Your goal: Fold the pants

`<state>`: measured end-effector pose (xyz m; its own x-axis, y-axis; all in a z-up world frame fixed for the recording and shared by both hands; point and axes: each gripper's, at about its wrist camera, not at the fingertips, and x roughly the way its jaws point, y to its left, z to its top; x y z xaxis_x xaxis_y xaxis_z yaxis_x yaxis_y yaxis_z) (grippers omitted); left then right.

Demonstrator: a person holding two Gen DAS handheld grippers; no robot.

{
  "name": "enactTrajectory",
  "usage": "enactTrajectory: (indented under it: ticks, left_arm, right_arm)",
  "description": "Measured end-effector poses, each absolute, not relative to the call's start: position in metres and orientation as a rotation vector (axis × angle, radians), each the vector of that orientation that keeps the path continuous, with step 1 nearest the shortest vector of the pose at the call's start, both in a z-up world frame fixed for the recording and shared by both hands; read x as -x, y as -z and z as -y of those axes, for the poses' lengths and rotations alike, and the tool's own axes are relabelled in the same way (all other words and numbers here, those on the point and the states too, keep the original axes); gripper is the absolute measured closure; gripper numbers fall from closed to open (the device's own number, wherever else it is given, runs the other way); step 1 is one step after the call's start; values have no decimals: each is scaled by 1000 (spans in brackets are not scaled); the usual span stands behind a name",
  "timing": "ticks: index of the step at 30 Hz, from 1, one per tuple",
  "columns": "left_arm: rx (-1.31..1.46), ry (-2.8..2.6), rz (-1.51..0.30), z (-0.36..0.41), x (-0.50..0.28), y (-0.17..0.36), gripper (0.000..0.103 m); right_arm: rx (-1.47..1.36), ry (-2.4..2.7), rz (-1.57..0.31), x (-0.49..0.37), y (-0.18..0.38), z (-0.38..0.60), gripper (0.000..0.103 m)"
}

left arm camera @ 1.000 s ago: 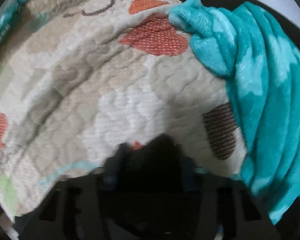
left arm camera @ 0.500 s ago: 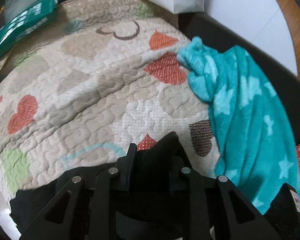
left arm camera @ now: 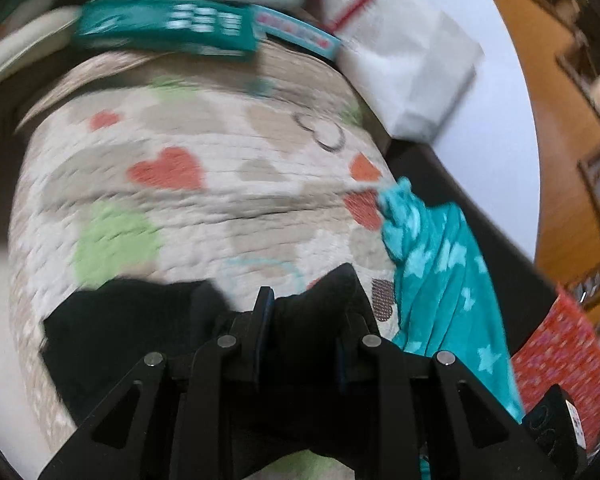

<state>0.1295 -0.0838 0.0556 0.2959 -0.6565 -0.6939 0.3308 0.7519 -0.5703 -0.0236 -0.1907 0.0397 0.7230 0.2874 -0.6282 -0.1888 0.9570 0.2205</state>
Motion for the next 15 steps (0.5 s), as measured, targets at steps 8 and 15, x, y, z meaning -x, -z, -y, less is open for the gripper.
enactTrajectory:
  ticks: [8, 15]
  left_arm:
    - [663, 575, -1116, -25, -123, 5, 78]
    - [779, 431, -1166, -72, -125, 43, 60]
  right_arm:
    - [225, -376, -759, 21, -15, 78, 82]
    - [531, -383, -781, 27, 37, 21, 69]
